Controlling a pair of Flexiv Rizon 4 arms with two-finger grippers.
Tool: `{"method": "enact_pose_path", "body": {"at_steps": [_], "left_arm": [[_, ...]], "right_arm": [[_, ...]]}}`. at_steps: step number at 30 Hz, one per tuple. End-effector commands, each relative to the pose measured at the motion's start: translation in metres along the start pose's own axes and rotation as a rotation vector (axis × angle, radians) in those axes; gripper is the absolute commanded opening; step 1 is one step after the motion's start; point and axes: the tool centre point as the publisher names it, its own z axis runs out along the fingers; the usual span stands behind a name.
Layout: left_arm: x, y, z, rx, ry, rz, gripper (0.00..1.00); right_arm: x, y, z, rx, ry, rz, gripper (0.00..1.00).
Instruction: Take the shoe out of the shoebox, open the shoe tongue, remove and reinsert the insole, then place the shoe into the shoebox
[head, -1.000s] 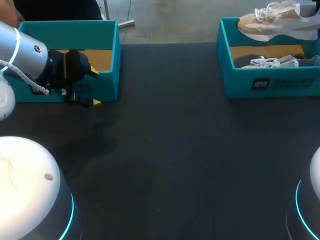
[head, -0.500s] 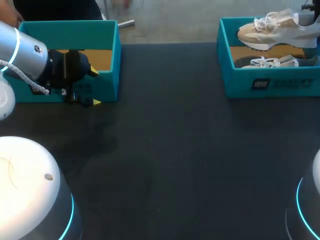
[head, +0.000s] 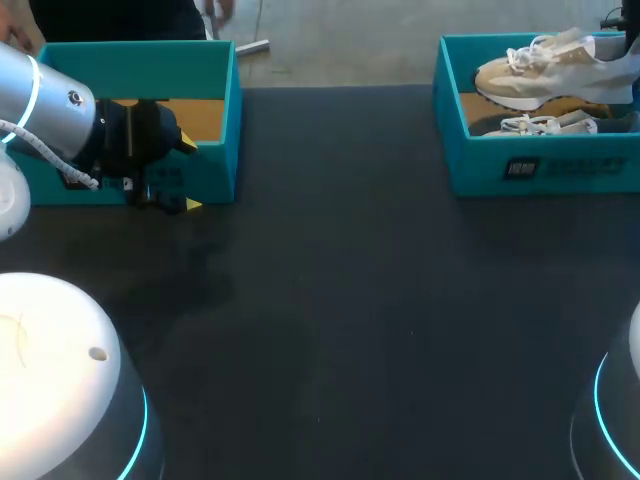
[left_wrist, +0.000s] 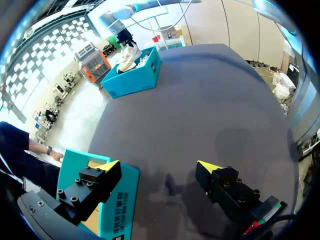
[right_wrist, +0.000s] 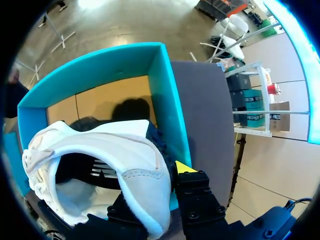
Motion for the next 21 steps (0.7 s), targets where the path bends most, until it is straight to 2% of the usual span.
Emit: {"method": "enact_pose_path", "body": {"at_steps": [1,21], "left_arm": [[0.000,0.000,0.000,-0.004,0.000,0.001,1.00],[0.000,0.000,0.000,-0.004,0.000,0.001,1.00]], "right_arm": [[0.000,0.003,0.004,0.003,0.003,0.003,0.00],[0.006,-0.005,0.020,0.035,-0.002,-0.009,0.00]]}}
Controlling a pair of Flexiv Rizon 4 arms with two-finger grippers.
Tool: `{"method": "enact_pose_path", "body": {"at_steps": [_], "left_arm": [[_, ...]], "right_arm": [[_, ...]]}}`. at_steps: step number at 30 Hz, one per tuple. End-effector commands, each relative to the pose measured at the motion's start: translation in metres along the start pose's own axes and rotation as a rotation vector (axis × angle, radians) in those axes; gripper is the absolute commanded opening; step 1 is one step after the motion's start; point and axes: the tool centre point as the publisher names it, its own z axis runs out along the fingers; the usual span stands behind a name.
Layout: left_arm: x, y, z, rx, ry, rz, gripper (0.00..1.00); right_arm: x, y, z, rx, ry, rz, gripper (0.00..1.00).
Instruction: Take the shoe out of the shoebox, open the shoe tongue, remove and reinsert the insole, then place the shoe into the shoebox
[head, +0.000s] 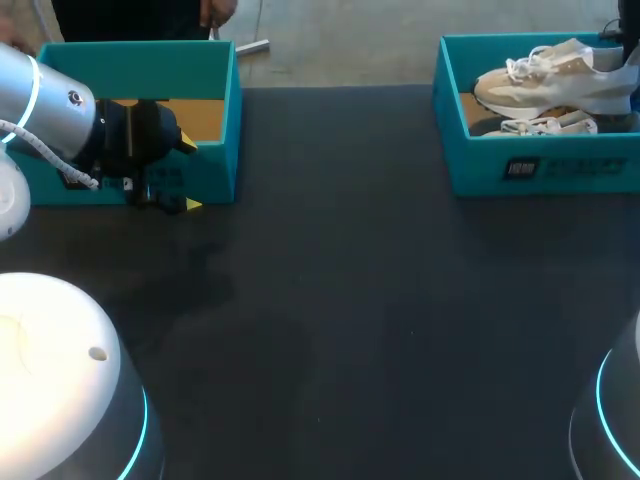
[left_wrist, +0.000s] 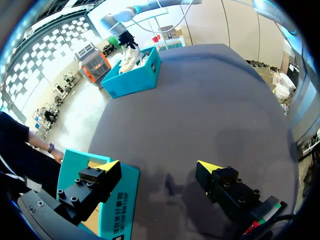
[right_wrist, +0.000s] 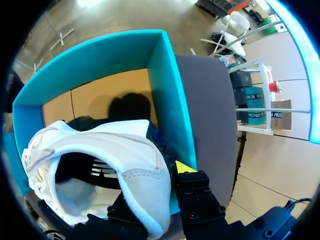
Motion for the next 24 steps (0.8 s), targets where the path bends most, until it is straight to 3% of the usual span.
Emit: {"method": "enact_pose_path", "body": {"at_steps": [1,14,24], "left_arm": [[0.000,0.000,0.000,-0.004,0.000,0.001,1.00],[0.000,0.000,0.000,-0.004,0.000,0.001,1.00],[0.000,0.000,0.000,-0.004,0.000,0.001,1.00]], "right_arm": [[0.003,0.000,0.003,0.008,-0.002,-0.007,0.00],[0.004,-0.002,0.002,0.011,-0.011,-0.003,0.00],[-0.005,0.002,-0.012,-0.028,-0.029,0.011,0.00]]}}
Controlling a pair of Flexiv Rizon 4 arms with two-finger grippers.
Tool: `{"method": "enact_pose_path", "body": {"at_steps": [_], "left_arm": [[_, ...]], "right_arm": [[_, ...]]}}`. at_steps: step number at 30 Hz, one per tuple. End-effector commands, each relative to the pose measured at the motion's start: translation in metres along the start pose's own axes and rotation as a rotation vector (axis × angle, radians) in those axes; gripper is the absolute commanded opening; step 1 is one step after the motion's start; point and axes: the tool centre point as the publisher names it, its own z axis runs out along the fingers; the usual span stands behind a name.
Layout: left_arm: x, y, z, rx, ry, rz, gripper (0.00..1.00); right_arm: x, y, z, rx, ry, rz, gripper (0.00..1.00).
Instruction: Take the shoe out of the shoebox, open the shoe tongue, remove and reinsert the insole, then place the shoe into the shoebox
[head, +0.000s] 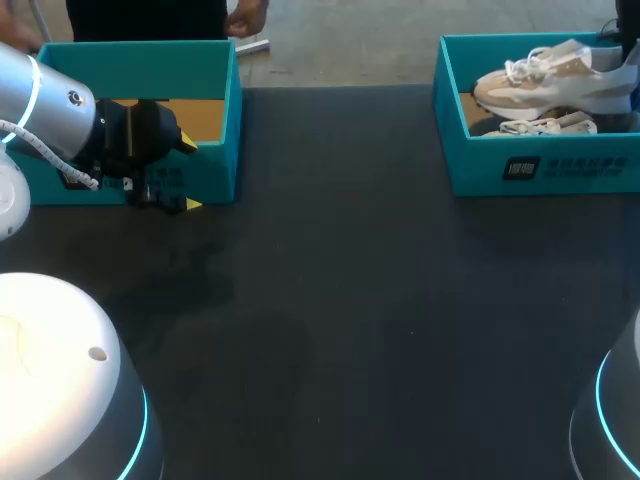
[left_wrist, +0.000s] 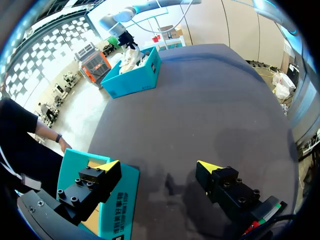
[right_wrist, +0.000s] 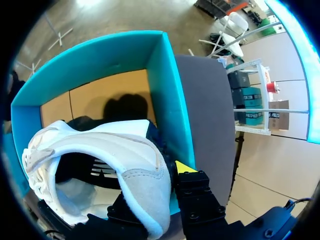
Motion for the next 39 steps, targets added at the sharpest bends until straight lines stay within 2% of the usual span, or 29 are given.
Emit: {"method": "enact_pose_path", "body": {"at_steps": [1,14,39], "left_arm": [[0.000,0.000,0.000,-0.004,0.000,0.001,1.00],[0.000,0.000,0.000,-0.004,0.000,0.001,1.00],[0.000,0.000,0.000,-0.004,0.000,0.001,1.00]], "right_arm": [[-0.005,-0.001,-0.010,-0.016,-0.005,0.004,0.00],[-0.011,0.013,-0.021,-0.051,-0.018,0.008,0.00],[-0.008,0.042,-0.022,-0.105,-0.010,-0.013,0.00]]}}
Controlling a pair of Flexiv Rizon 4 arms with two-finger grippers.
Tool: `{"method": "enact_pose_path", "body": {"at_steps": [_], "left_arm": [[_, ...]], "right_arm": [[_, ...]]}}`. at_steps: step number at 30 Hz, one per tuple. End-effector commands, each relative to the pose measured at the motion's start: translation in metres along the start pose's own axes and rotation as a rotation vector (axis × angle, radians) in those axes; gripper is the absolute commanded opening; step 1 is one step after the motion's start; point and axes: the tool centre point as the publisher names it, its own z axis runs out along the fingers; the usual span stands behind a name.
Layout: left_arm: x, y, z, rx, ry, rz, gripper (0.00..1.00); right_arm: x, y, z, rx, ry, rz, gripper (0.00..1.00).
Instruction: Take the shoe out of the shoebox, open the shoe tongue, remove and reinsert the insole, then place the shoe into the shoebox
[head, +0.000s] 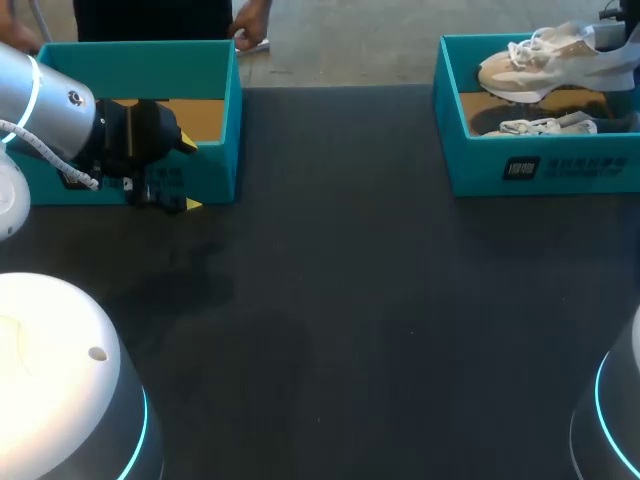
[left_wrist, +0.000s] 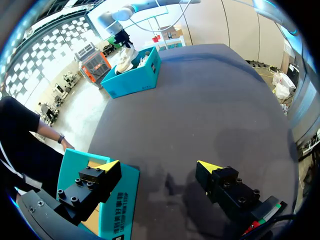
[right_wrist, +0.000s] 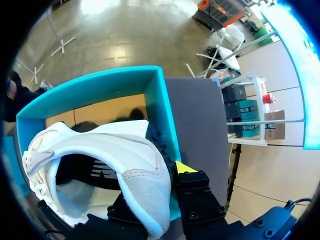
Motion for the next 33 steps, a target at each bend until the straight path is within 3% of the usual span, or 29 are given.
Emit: {"method": "enact_pose_path", "body": {"at_steps": [1,33], "left_arm": [[0.000,0.000,0.000,-0.004,0.000,0.001,1.00],[0.000,0.000,0.000,-0.004,0.000,0.001,1.00]], "right_arm": [[0.000,0.007,0.002,0.004,0.004,-0.001,0.00],[0.019,0.038,0.033,-0.020,0.041,-0.054,0.00]]}}
